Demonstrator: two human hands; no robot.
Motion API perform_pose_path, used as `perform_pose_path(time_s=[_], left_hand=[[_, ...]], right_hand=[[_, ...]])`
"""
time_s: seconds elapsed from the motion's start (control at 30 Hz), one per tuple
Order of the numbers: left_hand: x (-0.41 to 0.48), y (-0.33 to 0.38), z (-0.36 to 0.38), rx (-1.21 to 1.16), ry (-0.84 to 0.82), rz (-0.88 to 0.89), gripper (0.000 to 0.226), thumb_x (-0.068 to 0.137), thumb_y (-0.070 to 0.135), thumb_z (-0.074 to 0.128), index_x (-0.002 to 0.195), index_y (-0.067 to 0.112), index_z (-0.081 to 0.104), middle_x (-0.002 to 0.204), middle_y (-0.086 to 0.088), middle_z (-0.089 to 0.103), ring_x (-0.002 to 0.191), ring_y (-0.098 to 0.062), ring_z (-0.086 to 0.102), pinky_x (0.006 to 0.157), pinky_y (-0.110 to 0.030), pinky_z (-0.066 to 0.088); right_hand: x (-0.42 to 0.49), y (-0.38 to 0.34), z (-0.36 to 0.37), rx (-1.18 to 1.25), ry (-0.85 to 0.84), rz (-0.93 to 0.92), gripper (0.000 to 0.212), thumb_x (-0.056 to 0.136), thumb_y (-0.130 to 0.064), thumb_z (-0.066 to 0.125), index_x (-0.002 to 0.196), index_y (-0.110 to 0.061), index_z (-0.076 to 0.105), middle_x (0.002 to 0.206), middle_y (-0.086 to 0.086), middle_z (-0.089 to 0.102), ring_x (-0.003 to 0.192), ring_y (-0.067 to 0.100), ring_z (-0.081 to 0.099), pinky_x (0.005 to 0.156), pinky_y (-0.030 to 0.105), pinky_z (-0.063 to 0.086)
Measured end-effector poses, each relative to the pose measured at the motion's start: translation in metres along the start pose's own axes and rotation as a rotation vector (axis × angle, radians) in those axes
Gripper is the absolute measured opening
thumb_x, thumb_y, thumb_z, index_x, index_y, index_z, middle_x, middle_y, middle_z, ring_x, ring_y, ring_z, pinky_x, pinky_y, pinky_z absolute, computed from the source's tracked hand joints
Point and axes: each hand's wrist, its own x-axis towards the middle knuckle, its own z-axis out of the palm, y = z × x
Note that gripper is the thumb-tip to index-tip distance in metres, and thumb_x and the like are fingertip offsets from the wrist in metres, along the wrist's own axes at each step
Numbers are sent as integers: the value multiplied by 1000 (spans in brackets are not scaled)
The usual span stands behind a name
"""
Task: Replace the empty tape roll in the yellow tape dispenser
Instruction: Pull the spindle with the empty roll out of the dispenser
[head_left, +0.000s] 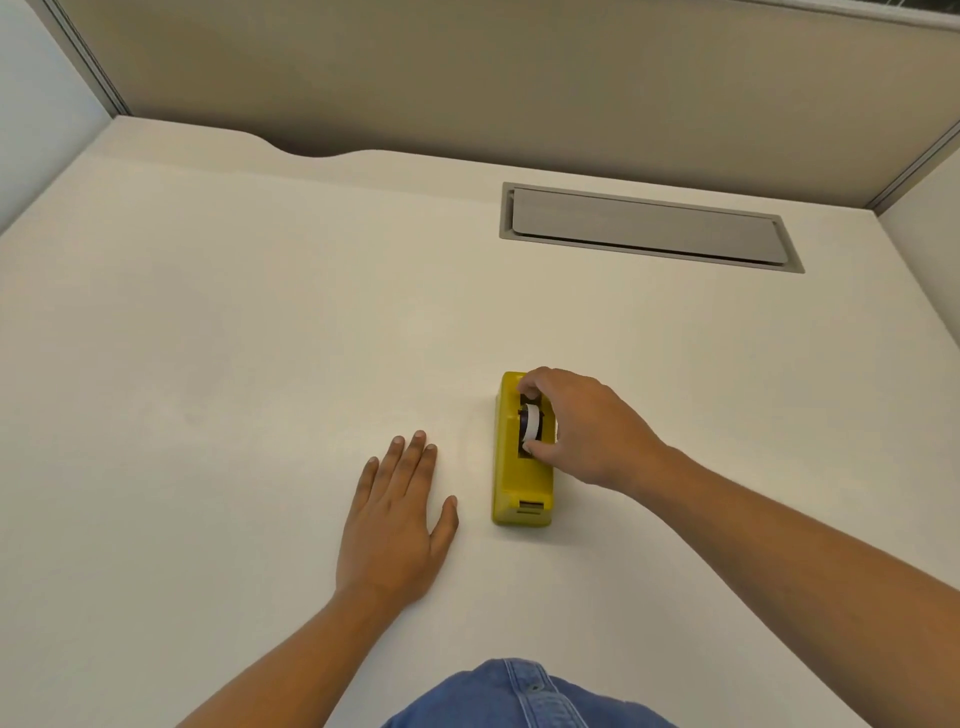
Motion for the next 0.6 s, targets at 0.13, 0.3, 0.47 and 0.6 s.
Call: perform_pose_path(time_s=[0.13,0.3,0.47,0.6], left_hand=[[0,1,0,-6,4,3,65,96,52,25,153,20,23,162,2,21,150,-14,11,122,-38,8],[0,1,0,7,0,1,66,96,53,22,153,20,22,163,2,20,150,-14,9,122,-37,6],[0,1,-1,3,-3,1,67,95,53,20,153,20,21,163,2,19,151,-14,9,122,-37,7],[0,1,-1,-5,-3,-1,67,95,53,20,153,20,22,163,2,20,150,-14,10,123,-38,9]], right_hand=[[3,-3,-1,-4,-35,30,51,74,-31,78,113,-28,46,116,-7,64,93,18,59,74,32,52],[4,-11,-4,-61,-83,45,50,75,-30,77,113,-26,44,114,1,66,96,26,63,78,44,57],[8,-19,-4,-116,-97,56,46,76,-26,75,111,-23,44,101,3,65,82,26,61,66,40,56],[10,-22,-4,-138,-95,67,44,77,-23,74,111,-22,45,90,2,61,76,25,59,55,32,47]])
